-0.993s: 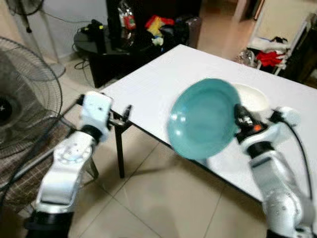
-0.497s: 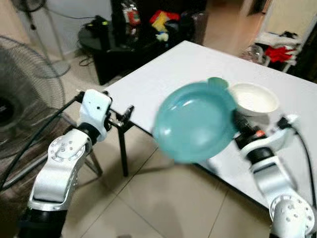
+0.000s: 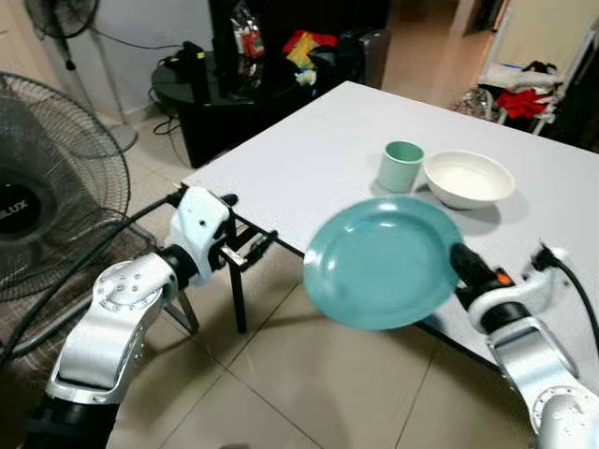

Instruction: Setting the table

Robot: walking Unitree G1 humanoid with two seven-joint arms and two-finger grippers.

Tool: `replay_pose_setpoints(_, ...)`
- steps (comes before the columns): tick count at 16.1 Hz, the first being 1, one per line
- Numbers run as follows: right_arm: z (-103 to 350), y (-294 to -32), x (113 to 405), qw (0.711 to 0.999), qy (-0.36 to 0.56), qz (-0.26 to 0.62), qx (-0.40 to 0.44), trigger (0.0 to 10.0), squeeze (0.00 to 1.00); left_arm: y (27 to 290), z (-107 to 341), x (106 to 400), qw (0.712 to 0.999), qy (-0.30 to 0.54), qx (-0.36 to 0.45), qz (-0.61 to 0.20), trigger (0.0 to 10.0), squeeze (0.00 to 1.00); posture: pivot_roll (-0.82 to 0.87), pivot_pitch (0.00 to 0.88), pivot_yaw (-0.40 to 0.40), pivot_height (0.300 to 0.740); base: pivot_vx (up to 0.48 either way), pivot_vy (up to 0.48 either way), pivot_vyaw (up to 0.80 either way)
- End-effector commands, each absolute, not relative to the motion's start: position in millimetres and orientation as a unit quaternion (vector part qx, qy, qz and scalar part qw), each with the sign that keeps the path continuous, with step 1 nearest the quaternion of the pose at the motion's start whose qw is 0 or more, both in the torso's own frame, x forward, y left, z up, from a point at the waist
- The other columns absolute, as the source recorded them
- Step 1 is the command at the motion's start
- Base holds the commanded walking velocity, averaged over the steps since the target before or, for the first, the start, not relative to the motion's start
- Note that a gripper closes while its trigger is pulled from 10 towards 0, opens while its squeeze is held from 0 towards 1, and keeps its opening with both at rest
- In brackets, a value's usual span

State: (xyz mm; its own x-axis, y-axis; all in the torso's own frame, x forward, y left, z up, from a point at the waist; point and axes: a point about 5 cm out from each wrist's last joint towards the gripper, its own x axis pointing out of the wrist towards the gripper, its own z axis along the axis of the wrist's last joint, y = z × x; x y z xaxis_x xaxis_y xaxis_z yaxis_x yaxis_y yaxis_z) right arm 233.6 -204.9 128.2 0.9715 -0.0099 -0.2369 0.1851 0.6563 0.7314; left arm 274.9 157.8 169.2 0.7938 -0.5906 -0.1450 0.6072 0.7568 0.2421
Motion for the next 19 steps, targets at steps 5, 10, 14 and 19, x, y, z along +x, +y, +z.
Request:
replay_pose_setpoints(5,128,-228,251,0.876,0.084,-0.091,0.465,10.0,0.0,151,166,267,0.924,0.036,0.134,-0.356,10.0,0.0,-0.02,0.0,0.023,0.74,0.0,0.0,0.0)
replay_pose_setpoints(10,108,-241,276,0.847,0.103,-0.135,0.503,10.0,0.0,146,164,261,0.919,0.042,0.13,-0.37,10.0,0.0,0.0,0.0,0.007,0.74,0.0,0.0,0.0)
replay_pose_setpoints(14,100,-241,286,0.834,0.105,-0.139,0.523,10.0,0.0,145,162,255,0.916,0.049,0.13,-0.376,10.0,0.0,0.01,0.0,-0.001,0.74,0.0,0.0,0.0)
replay_pose_setpoints(19,85,-235,306,0.824,0.098,-0.15,0.537,10.0,0.0,141,150,242,0.894,0.092,0.126,-0.42,10.0,0.0,0.0,0.0,0.01,0.74,0.0,0.0,0.0)
